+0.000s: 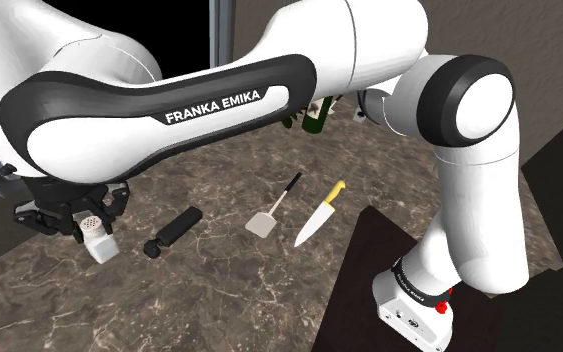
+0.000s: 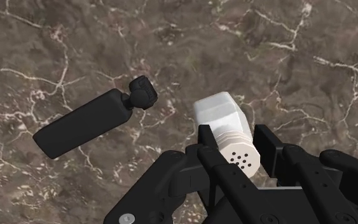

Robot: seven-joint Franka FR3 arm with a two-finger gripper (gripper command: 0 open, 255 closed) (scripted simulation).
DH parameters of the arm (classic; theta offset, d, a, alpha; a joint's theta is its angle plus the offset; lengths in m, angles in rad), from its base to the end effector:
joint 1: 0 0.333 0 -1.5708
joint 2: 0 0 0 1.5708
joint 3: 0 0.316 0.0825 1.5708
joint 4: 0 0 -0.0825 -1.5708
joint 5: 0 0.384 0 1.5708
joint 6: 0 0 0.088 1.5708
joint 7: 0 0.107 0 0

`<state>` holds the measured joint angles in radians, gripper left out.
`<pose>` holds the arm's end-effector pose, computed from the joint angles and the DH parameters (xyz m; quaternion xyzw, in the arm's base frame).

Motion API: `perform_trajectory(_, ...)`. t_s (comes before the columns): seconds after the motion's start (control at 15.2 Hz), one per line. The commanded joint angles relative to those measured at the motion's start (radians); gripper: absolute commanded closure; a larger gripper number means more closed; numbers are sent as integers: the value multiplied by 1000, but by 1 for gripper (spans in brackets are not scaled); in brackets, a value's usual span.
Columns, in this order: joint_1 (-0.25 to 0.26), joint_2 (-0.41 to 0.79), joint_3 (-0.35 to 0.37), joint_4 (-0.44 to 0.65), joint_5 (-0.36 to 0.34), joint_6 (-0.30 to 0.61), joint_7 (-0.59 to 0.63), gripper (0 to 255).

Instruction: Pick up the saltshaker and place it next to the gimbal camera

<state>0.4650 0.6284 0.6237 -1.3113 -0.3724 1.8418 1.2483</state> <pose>0.4425 0.5624 0.4208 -0.9969 0.0788 -0.0071 0.0049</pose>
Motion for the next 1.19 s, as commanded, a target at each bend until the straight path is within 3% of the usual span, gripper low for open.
perform_trajectory(0.0,-5,3,-2,-25,-3,27,3,255)
perform_trajectory(0.2,-7,13,-7,-55,-11,65,10,255)
perform_trajectory(0.73,-7,13,-7,-55,-11,65,10,255)
perform_trajectory(0.79,-7,13,-7,-55,-11,65,10,0)
perform_trajectory(1.12,-7,13,-7,-55,-11,65,10,0)
